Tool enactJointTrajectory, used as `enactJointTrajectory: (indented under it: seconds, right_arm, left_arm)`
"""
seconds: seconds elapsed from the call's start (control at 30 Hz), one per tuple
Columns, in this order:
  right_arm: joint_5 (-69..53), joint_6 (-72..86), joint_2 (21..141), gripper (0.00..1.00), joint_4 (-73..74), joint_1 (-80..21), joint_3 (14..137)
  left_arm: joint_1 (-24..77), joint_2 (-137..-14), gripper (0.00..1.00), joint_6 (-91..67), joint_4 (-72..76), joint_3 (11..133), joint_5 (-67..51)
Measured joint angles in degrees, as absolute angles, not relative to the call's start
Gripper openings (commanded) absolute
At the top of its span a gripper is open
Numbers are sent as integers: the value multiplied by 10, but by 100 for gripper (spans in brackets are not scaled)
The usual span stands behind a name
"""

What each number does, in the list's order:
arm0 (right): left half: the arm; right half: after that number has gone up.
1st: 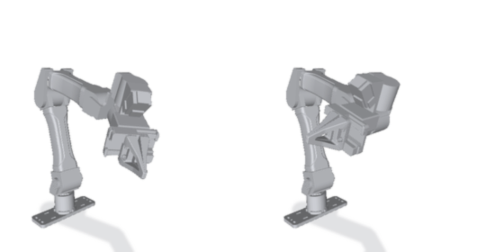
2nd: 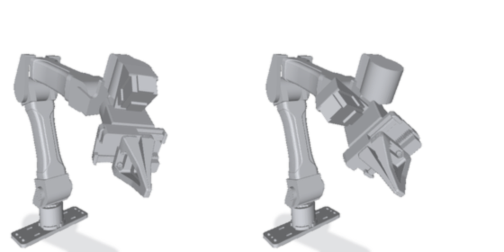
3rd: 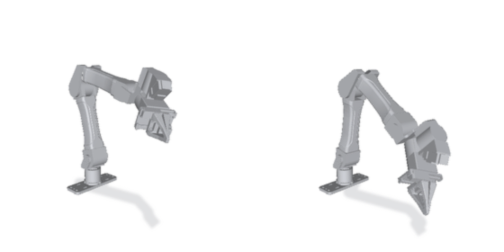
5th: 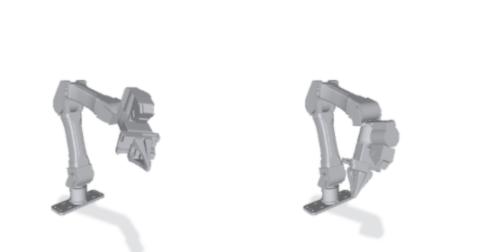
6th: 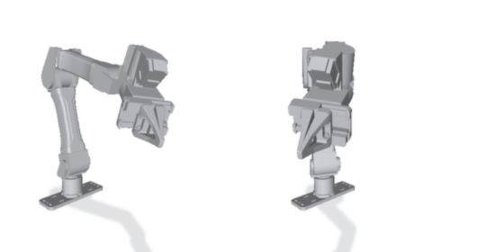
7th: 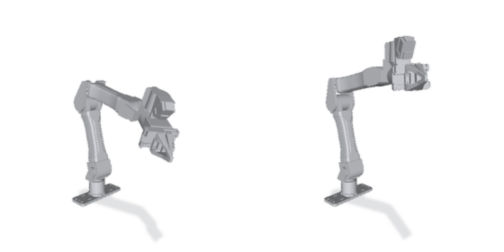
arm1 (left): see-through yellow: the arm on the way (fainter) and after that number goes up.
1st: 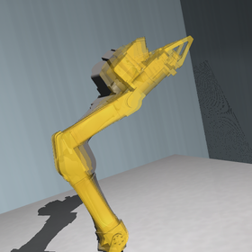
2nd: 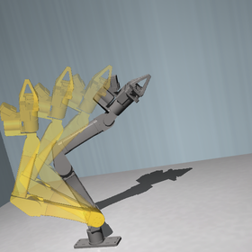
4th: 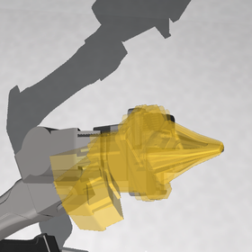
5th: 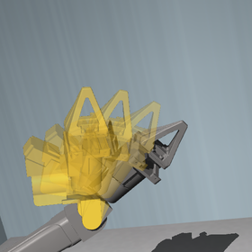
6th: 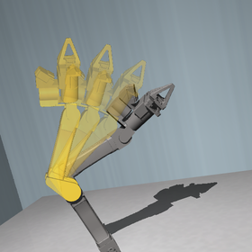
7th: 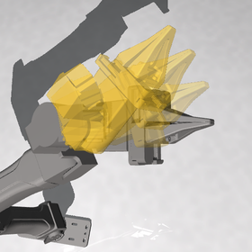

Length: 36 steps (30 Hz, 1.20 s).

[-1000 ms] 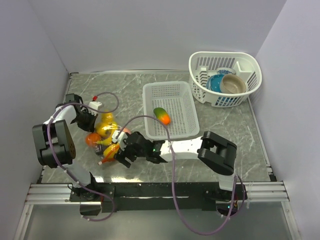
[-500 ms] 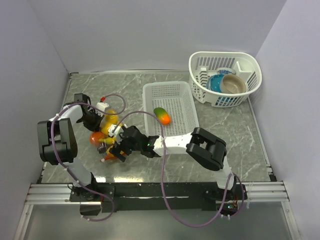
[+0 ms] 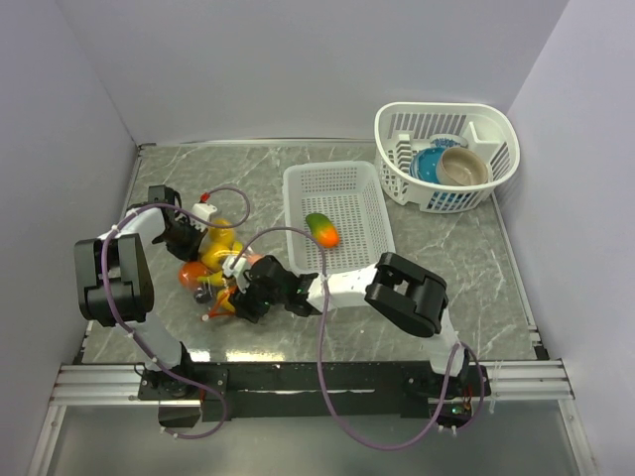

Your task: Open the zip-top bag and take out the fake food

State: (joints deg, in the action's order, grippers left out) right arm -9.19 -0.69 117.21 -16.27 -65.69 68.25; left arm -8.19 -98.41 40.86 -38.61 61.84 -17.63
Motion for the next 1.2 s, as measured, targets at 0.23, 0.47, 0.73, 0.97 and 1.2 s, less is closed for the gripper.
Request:
enactJointTrajectory:
  seconds: [0.23,0.47,0.73,0.97,1.2]
  right_arm:
    - [-65,1,1099,0,-112,-657,643]
    - [-37,1,888,0,-83,-621,547]
    - [94,70,757,23,-98,-480,489]
    - [204,107,848,100,-63,-446,556]
    - [234,110,844,100,-42,-456,549]
  left_arm:
    - [-81,-984,1,402,-384,618,-169]
    - [-80,-984,1,381,-373,618,-140]
    - [-81,-972,1,366,-399,637,-161]
    - [-82,-910,1,353,-462,719,-235]
    - [-82,-872,1,353,-460,688,-236]
